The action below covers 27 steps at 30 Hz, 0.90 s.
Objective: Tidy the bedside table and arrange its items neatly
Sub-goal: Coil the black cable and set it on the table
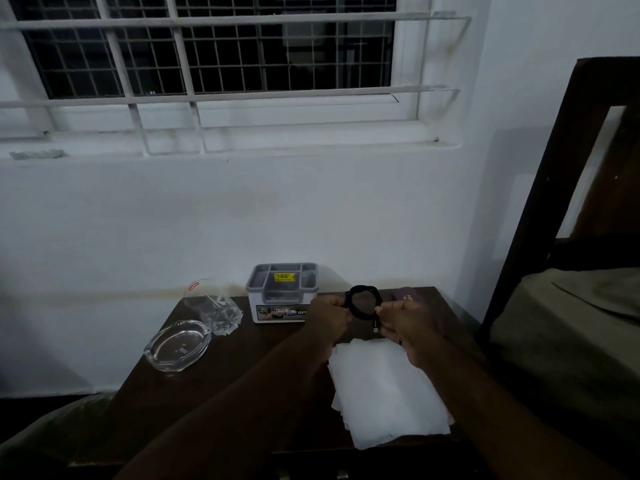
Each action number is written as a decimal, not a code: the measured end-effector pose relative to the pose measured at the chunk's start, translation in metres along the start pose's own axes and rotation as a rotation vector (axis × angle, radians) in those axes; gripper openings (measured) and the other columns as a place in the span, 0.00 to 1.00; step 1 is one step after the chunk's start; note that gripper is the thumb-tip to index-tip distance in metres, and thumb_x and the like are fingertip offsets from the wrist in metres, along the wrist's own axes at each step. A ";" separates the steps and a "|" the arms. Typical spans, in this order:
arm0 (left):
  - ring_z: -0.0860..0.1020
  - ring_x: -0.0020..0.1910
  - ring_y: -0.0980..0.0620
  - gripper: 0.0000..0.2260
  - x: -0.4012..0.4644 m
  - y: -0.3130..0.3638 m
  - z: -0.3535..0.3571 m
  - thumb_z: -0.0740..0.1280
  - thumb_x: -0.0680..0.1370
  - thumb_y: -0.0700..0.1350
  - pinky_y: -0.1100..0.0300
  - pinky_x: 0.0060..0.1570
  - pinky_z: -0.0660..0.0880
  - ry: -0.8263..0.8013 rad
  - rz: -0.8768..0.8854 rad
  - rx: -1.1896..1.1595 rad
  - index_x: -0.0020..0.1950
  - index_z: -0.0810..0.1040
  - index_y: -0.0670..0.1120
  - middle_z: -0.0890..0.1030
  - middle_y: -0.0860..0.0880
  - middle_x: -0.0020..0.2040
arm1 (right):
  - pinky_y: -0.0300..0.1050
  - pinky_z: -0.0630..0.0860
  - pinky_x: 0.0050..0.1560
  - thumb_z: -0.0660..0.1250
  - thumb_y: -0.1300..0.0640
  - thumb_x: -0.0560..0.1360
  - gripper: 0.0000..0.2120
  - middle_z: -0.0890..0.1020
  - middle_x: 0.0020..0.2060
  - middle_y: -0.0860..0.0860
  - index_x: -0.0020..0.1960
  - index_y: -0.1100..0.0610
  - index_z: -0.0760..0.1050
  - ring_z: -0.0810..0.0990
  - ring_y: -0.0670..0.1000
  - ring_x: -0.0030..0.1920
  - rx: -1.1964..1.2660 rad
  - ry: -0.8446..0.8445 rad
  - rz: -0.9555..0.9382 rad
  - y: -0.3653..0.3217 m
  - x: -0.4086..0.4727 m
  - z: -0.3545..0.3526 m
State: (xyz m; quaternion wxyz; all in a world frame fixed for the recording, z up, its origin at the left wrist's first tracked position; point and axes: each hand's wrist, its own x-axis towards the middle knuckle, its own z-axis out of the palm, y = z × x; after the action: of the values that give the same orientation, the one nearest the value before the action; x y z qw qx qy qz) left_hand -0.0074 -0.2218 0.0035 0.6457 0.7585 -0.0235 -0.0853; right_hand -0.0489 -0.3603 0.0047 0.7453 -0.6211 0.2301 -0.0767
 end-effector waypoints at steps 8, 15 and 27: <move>0.77 0.41 0.44 0.08 0.035 -0.017 0.014 0.62 0.74 0.30 0.48 0.44 0.77 0.023 -0.039 0.172 0.44 0.81 0.36 0.78 0.39 0.39 | 0.44 0.81 0.42 0.62 0.69 0.77 0.12 0.80 0.50 0.63 0.59 0.69 0.74 0.79 0.52 0.41 -0.038 -0.055 0.097 0.003 0.028 0.000; 0.75 0.39 0.49 0.10 0.028 -0.018 0.011 0.61 0.76 0.31 0.66 0.30 0.71 0.011 0.051 0.336 0.55 0.78 0.34 0.78 0.38 0.46 | 0.43 0.79 0.39 0.59 0.68 0.79 0.11 0.77 0.50 0.63 0.60 0.69 0.73 0.79 0.57 0.49 -0.009 -0.030 0.143 0.000 0.022 0.013; 0.81 0.47 0.46 0.07 -0.001 0.027 -0.088 0.69 0.70 0.43 0.56 0.48 0.73 0.428 0.708 1.188 0.48 0.81 0.47 0.83 0.48 0.45 | 0.49 0.74 0.53 0.71 0.56 0.73 0.14 0.81 0.51 0.56 0.57 0.59 0.79 0.79 0.57 0.55 -0.540 0.207 -0.307 0.004 -0.008 0.017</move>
State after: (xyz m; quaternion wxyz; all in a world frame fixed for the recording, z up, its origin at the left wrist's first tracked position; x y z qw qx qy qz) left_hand 0.0074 -0.1405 0.0433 0.1041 0.9283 -0.1830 0.3064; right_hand -0.0489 -0.3413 0.0052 0.5061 -0.8126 0.2201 -0.1872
